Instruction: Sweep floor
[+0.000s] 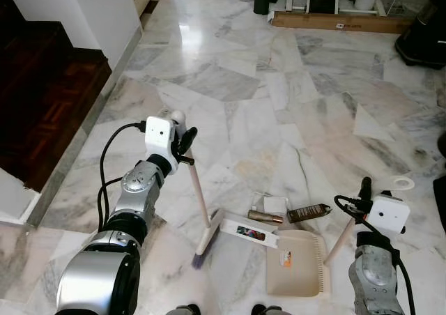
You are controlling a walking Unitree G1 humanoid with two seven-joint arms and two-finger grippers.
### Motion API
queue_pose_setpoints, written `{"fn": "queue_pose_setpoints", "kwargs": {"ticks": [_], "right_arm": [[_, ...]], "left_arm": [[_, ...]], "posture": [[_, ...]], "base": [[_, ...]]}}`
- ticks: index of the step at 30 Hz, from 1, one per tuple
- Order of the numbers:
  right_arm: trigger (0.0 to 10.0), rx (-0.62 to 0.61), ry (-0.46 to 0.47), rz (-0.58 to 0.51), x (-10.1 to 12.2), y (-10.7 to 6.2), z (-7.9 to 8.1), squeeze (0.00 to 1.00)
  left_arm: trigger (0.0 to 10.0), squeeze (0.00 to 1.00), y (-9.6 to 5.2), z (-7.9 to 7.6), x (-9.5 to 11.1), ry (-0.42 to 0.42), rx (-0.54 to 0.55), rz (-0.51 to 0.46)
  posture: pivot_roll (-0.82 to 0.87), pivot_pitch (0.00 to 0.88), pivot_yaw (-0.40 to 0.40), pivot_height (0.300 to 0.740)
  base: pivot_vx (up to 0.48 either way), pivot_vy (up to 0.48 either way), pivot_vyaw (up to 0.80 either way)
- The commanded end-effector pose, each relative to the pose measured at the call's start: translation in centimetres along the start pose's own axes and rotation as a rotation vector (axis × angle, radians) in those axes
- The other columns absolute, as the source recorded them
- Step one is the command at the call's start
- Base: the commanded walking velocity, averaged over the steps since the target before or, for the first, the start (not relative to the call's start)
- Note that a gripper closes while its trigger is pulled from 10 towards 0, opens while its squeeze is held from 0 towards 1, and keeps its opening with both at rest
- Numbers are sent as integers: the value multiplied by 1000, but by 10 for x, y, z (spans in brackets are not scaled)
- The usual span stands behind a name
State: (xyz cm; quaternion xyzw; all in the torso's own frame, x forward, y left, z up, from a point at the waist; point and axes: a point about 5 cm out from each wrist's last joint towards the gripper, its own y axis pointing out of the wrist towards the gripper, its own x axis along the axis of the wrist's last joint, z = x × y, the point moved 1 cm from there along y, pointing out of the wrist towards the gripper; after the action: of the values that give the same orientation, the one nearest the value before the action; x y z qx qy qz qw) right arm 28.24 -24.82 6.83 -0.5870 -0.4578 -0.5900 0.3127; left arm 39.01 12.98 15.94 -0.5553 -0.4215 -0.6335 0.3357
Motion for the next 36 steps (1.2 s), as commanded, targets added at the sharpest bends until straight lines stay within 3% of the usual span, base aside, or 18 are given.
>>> {"fn": "queue_pose_setpoints", "kwargs": {"ticks": [1, 22, 31, 36], "right_arm": [[10000, -13, 25, -7, 3, 2, 1, 0], [10000, -5, 38, -16, 10, 10, 9, 0], [10000, -3, 44, -11, 9, 10, 12, 0], [10000, -1, 47, -9, 9, 10, 13, 0]], "left_arm": [[10000, 349, -2, -1, 2, -15, -27, -22], [10000, 404, -10, -11, 3, -21, -147, -38], [10000, 427, -13, -22, 11, -52, -261, -48], [10000, 400, -11, -19, 20, -81, -228, -82]], "posture": [[65, 184, 30, 740], [81, 181, 25, 740], [92, 182, 28, 740], [92, 181, 28, 740]], "base": [[0, 0, 0], [0, 0, 0], [0, 0, 0], [0, 0, 0]]}}
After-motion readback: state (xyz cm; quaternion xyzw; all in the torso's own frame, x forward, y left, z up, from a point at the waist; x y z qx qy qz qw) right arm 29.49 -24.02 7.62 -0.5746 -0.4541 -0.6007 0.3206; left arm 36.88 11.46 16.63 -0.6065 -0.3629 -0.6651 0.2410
